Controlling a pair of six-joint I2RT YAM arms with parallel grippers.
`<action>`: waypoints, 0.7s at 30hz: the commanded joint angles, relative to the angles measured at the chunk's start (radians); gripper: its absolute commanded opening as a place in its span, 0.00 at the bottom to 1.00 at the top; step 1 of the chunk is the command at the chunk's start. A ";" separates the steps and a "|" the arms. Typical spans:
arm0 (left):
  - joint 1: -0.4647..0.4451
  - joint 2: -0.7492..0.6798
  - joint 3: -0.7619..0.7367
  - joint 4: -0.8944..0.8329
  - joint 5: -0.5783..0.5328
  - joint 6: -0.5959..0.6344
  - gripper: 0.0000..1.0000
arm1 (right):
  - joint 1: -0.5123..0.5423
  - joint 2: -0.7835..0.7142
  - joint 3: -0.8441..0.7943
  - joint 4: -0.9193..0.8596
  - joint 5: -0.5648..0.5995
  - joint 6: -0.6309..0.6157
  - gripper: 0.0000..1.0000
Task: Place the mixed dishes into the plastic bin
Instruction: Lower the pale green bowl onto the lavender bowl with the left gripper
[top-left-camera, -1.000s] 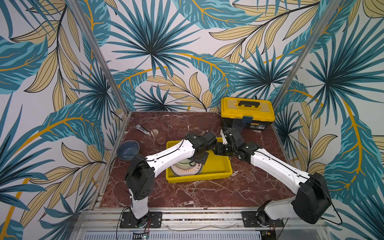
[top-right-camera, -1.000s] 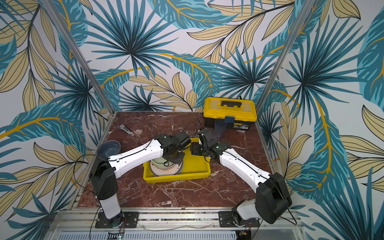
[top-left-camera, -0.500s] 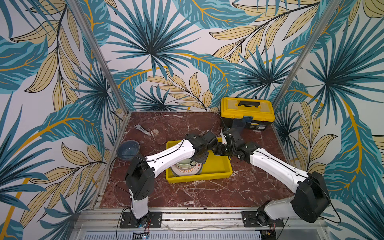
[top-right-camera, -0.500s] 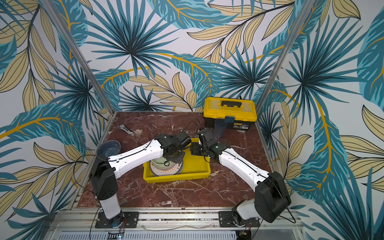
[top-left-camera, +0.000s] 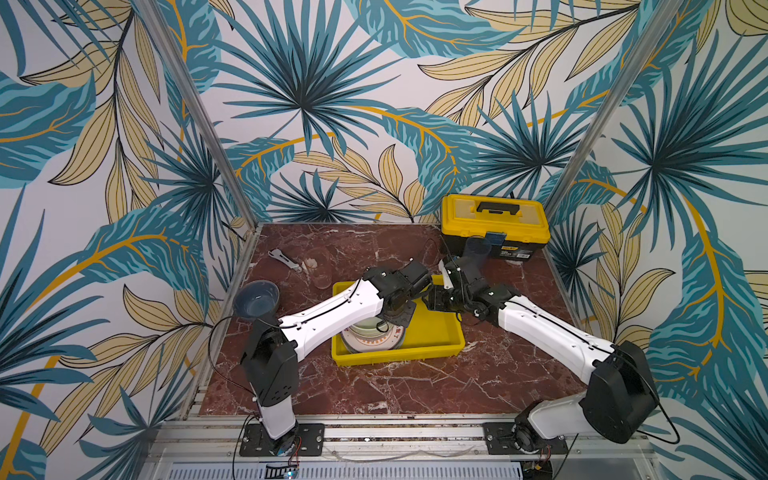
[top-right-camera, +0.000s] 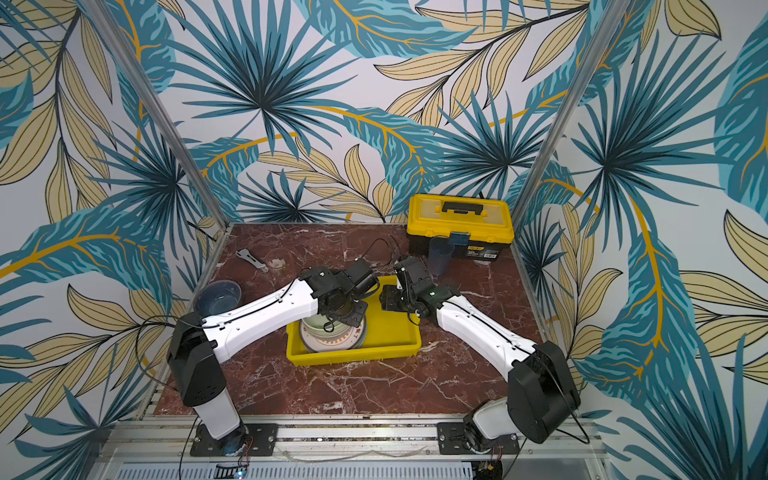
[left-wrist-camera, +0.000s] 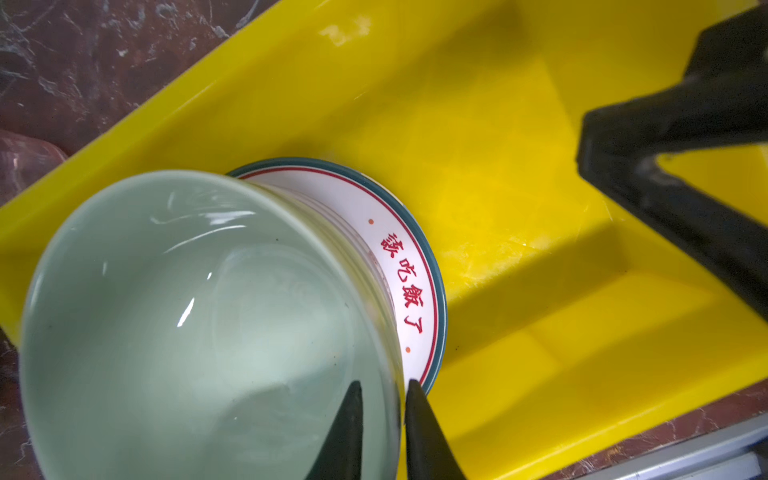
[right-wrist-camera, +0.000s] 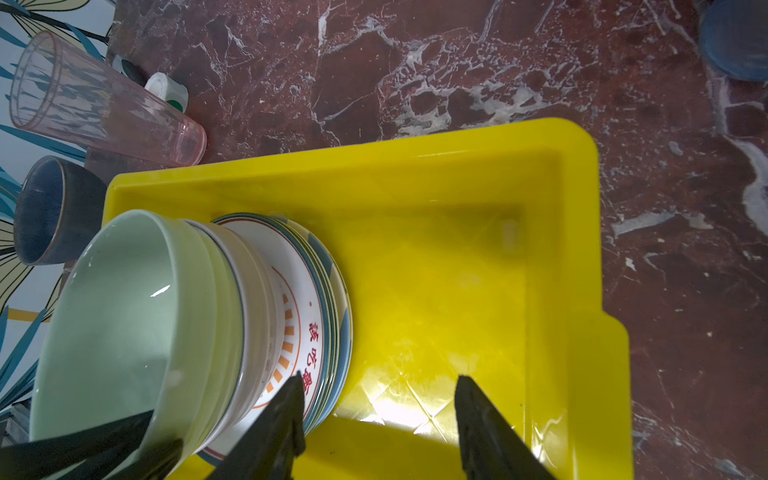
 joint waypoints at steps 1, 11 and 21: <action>-0.004 -0.044 -0.026 -0.006 0.035 0.010 0.24 | -0.003 0.017 0.001 0.022 -0.012 0.012 0.60; -0.003 -0.085 -0.060 -0.026 0.061 0.039 0.24 | -0.002 0.017 -0.001 0.024 -0.015 0.018 0.60; -0.003 -0.064 -0.074 -0.033 0.032 0.051 0.12 | -0.003 0.002 -0.009 0.020 -0.008 0.017 0.60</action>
